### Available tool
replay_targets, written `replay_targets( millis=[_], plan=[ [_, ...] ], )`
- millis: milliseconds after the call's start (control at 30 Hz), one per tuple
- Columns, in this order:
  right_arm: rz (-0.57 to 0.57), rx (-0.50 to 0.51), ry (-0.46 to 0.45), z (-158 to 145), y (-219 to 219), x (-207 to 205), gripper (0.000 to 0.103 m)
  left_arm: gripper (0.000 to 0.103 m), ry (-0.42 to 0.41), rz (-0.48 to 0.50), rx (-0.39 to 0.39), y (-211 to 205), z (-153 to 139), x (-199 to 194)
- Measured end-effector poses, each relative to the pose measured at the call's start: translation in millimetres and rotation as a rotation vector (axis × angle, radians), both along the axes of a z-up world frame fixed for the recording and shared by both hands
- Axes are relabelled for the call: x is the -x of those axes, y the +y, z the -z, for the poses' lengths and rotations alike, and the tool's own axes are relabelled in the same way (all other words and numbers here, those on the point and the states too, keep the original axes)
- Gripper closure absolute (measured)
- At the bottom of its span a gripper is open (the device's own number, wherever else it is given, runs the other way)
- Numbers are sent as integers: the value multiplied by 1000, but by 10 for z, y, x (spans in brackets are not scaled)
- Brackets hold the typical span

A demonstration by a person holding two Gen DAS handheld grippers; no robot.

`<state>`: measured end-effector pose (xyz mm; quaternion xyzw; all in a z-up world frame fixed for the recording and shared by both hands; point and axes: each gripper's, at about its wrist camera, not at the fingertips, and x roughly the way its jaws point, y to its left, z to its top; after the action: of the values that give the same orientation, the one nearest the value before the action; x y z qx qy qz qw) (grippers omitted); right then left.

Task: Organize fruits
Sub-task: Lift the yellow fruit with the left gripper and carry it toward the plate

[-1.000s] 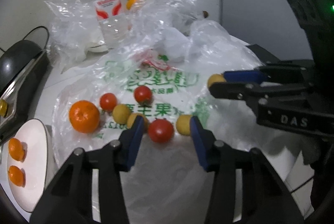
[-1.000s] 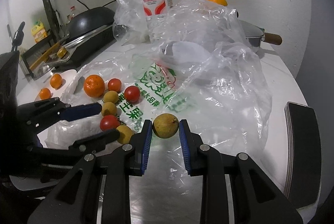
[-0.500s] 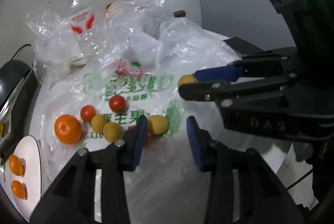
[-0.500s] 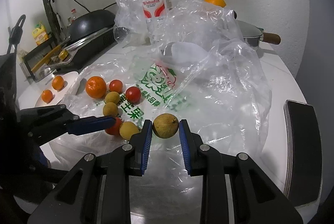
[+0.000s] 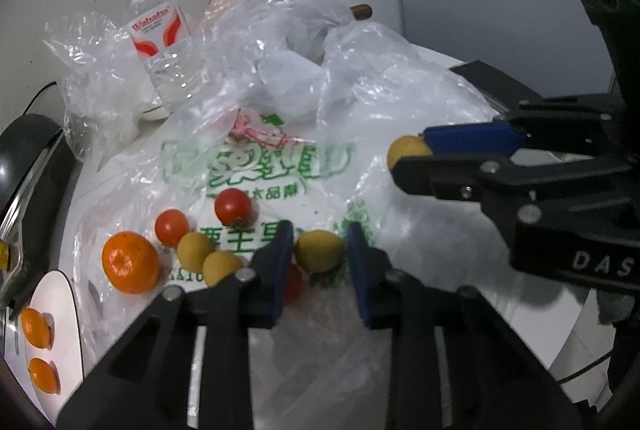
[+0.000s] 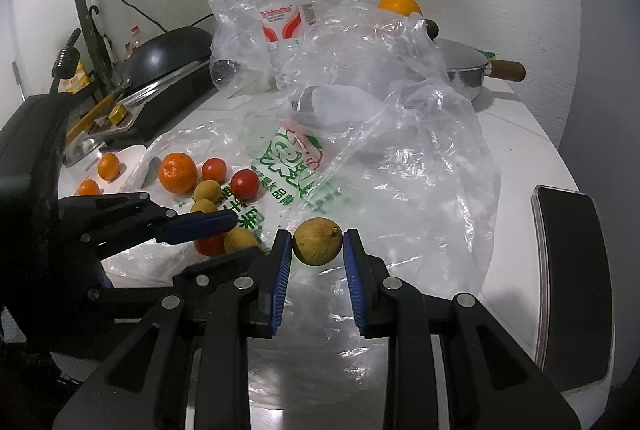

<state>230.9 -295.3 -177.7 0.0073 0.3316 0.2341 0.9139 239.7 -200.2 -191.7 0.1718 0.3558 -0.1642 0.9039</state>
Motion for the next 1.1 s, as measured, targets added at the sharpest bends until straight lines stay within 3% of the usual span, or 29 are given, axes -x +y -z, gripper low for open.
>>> replay_targets(
  millis=[667, 1100],
  plan=[
    [2, 11, -42, -171, 80, 143, 75, 77, -59, 38, 64, 80, -279, 321],
    [-30, 52, -73, -348, 436, 266, 75, 77, -109, -6, 120, 485, -476, 556]
  ],
)
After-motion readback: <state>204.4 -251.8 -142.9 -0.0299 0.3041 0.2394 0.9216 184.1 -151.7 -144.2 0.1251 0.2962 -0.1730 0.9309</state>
